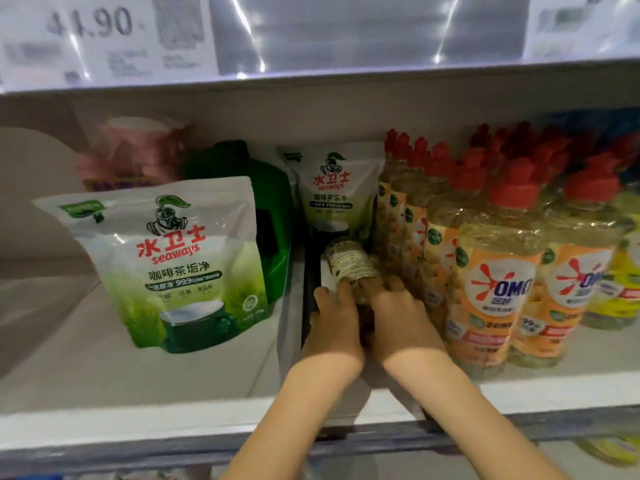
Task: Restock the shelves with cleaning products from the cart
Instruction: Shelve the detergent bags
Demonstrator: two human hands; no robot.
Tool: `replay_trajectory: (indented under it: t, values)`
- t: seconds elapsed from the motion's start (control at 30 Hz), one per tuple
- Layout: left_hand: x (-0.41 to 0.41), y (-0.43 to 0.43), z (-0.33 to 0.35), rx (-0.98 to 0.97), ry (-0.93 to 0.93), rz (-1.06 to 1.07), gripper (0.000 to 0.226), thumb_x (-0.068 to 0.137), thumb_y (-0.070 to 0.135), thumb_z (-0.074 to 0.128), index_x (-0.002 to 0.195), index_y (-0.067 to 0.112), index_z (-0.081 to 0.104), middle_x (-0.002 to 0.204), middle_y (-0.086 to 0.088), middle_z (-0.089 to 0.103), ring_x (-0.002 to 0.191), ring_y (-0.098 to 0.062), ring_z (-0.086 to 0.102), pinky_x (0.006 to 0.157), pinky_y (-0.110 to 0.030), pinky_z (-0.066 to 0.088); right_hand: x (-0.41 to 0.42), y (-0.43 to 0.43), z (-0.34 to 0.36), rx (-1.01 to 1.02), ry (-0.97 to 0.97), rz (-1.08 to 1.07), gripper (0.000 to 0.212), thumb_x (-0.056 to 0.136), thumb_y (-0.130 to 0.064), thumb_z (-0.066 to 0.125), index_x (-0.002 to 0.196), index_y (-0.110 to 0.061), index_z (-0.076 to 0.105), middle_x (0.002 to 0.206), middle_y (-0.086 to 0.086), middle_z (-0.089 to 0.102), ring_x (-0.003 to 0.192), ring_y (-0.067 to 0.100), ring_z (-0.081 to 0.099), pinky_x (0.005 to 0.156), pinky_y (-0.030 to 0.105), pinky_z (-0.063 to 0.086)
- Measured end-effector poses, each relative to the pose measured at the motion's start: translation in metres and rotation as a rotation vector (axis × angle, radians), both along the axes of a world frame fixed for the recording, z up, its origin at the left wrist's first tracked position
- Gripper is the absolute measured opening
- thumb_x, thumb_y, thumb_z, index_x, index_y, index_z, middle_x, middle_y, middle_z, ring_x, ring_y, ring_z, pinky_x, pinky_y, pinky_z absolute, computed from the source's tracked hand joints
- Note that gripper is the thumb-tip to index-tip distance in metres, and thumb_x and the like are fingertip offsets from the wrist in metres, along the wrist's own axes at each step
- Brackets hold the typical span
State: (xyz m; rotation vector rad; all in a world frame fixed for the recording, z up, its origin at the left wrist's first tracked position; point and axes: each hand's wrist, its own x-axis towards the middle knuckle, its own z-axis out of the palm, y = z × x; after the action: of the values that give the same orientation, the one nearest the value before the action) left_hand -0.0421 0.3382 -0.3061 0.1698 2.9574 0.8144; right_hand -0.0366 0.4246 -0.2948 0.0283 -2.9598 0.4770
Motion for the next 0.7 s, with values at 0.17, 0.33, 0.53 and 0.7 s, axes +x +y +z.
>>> replay_trajectory:
  t: [0.17, 0.33, 0.53, 0.7]
  values:
    - [-0.001, -0.004, 0.002, 0.189, 0.121, -0.003, 0.069, 0.088, 0.014, 0.060, 0.143, 0.028, 0.020, 0.143, -0.004, 0.021, 0.129, -0.029, 0.036, 0.106, -0.037, 0.036, 0.028, 0.008, 0.026, -0.083, 0.106, -0.001, 0.054, 0.078, -0.039, 0.066, 0.129, -0.031, 0.051, 0.117, 0.001, 0.063, 0.104, 0.023, 0.062, 0.076, 0.021, 0.043]
    - [0.011, -0.009, 0.021, 0.496, 0.369, -0.097, 0.055, 0.056, 0.051, 0.066, 0.107, 0.040, 0.052, 0.102, 0.023, 0.048, 0.105, -0.007, 0.048, 0.094, -0.022, 0.039, 0.058, 0.021, 0.059, -0.442, 0.451, 0.146, 0.037, 0.062, -0.030, 0.073, 0.098, -0.029, 0.065, 0.077, -0.017, 0.061, 0.079, -0.011, 0.058, 0.064, 0.004, 0.045]
    - [0.016, -0.016, 0.026, 0.855, 0.388, -0.043, 0.036, 0.065, 0.042, 0.079, 0.095, 0.041, 0.059, 0.097, 0.013, 0.069, 0.089, -0.001, 0.063, 0.074, -0.011, 0.048, 0.049, 0.015, 0.082, -0.764, 0.623, 0.278, 0.020, 0.081, -0.027, 0.074, 0.097, -0.033, 0.064, 0.084, -0.014, 0.070, 0.079, 0.001, 0.064, 0.066, 0.012, 0.049]
    - [0.016, -0.020, 0.025, 1.030, 0.308, -0.040, 0.010, 0.085, 0.035, 0.064, 0.094, 0.034, 0.060, 0.087, 0.016, 0.072, 0.080, 0.005, 0.066, 0.075, -0.021, 0.051, 0.036, 0.010, 0.050, -0.892, 0.404, 0.341, 0.031, 0.091, -0.039, 0.055, 0.121, -0.046, 0.052, 0.120, -0.028, 0.058, 0.116, -0.007, 0.050, 0.098, 0.020, 0.043]
